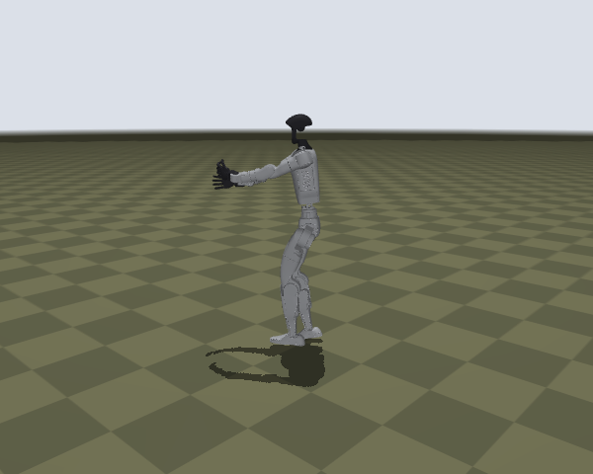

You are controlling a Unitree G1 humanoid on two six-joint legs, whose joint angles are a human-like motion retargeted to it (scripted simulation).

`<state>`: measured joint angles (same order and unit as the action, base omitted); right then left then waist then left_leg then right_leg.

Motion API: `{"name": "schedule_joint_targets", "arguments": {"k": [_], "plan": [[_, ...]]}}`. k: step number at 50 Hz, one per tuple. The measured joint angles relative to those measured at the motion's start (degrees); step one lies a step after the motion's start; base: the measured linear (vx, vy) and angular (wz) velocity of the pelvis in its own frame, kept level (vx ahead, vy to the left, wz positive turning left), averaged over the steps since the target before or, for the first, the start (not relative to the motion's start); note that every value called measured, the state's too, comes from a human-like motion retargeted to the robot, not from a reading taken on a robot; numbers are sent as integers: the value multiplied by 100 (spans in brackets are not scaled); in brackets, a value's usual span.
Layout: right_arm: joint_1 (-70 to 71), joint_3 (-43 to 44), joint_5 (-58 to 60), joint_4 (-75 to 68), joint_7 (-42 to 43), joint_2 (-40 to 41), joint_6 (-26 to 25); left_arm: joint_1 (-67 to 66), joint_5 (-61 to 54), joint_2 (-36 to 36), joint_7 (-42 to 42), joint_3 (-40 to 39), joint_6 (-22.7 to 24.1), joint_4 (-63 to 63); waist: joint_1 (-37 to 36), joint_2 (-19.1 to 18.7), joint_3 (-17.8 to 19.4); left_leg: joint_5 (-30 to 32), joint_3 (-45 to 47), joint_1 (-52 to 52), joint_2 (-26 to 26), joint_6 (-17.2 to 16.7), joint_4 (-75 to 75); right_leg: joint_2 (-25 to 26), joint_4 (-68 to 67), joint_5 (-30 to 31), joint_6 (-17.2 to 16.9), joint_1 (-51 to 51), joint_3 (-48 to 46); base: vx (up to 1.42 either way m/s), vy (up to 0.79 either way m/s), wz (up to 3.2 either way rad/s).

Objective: Dance

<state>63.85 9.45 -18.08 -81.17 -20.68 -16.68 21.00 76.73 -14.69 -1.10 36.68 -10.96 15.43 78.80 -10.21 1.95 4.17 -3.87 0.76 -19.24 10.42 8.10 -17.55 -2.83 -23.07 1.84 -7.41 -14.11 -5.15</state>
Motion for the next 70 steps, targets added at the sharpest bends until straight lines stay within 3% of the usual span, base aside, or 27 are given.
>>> {"name": "schedule_joint_targets", "arguments": {"k": [5,13,20,32,37,42,50,53,62,70], "plan": [[19,7,-11,10,-4,-63,-9,31,16,47,-36,-32,31,-14,26,-178,-68,-18,-235,-125,-97,-37,-33,47,-762,174,17,-124,134,-8,9,16],[-79,23,60,-41,32,-102,-39,-77,-61,145,-86,-70,52,73,-40,-64,-30,165,-344,132,80,-129,459,0,638,-386,467,561,-134,-3,3,2],[-252,124,-18,-182,35,-114,-60,-214,-59,251,-140,-50,75,194,203,41,32,-105,-219,540,165,62,955,14,1351,-218,664,987,-261,-2,5,35],[-374,143,-109,-228,-146,-292,-221,-294,-63,411,-223,7,164,210,146,41,39,9,-285,653,238,-231,1040,62,1678,-239,631,1326,-275,0,1,3],[-384,119,-78,-208,-160,-290,-255,-312,-88,381,-183,27,104,213,225,-93,34,580,-153,601,151,-216,867,73,1341,-398,620,1270,-342,6,3,13],[-356,123,-128,-193,-150,-199,-227,-303,-11,280,-156,55,76,164,302,-260,47,509,-228,532,42,-184,626,57,576,-370,734,965,-410,4,1,-1],[-112,58,-133,-91,-128,-161,-190,-104,33,94,-36,24,3,36,31,-448,93,464,178,300,-298,-229,518,22,-1284,855,1230,-206,-428,-3,-2,-52],[-11,39,-160,-27,-131,-204,-171,13,88,75,-16,-7,14,-35,-76,-435,130,467,300,160,-328,-213,442,88,-1763,1012,1468,-567,-337,-7,-3,-41],[155,-60,-63,147,-135,-296,-201,175,10,54,64,-53,21,-132,-84,-519,116,525,224,-258,-506,-365,256,243,-2463,563,1111,-556,-280,-9,-3,-7],[207,-116,-133,201,-163,-255,-200,244,-27,-44,142,-2,-8,-153,-35,-516,91,813,186,-518,-629,-454,483,355,-1413,628,541,128,-185,-15,-1,1]]}}
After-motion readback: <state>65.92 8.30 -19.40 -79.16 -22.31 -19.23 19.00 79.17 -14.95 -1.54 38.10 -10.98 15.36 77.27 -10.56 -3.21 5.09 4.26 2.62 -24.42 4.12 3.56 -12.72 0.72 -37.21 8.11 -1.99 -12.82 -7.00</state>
